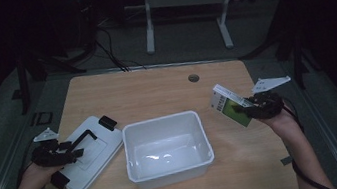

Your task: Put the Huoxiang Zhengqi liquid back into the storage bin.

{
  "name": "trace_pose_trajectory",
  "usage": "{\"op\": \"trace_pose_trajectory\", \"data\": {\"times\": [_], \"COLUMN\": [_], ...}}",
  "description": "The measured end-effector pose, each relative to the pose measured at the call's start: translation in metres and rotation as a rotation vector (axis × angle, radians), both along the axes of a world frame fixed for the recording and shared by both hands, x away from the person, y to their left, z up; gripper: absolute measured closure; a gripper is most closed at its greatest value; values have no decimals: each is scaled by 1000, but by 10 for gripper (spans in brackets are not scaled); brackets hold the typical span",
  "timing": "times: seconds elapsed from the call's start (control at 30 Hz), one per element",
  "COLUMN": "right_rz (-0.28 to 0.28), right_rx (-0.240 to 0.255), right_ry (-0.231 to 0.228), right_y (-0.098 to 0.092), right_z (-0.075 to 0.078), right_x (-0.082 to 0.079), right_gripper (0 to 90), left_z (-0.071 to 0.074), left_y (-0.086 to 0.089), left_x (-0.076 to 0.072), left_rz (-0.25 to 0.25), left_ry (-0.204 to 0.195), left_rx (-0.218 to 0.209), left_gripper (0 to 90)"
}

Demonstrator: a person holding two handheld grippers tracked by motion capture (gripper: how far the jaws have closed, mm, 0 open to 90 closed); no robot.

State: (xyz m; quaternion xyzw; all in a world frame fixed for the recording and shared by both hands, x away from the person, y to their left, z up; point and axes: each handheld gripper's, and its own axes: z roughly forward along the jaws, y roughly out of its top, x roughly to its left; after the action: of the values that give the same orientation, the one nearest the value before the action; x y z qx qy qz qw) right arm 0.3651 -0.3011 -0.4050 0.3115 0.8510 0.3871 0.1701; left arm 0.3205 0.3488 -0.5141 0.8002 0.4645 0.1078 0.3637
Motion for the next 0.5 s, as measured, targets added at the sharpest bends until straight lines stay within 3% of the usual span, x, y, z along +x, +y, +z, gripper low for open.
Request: {"op": "trace_pose_trajectory", "data": {"times": [0.1,0.13,0.3,0.33,0.37,0.47,0.5], "right_rz": [33,81,159,202,202,280,280], "right_rx": [10,29,51,58,58,65,65], "right_ry": [-19,-39,-59,-69,-69,-90,-90], "right_y": [5,15,31,40,40,60,60], "right_z": [11,26,42,48,48,59,59], "right_x": [-5,-12,-21,-25,-25,-31,-31], "right_gripper": [641,641,641,641,641,641,641], "left_z": [1,1,2,1,1,2,2], "left_y": [1,0,0,0,0,1,1], "left_x": [0,0,-1,-1,-1,-1,-1], "left_rz": [1,4,0,3,3,-1,-1], "left_ry": [-2,-4,-3,-4,-4,-4,-4], "left_rx": [1,3,-4,3,3,4,4], "left_gripper": [323,322,323,322,323,322,323]}}
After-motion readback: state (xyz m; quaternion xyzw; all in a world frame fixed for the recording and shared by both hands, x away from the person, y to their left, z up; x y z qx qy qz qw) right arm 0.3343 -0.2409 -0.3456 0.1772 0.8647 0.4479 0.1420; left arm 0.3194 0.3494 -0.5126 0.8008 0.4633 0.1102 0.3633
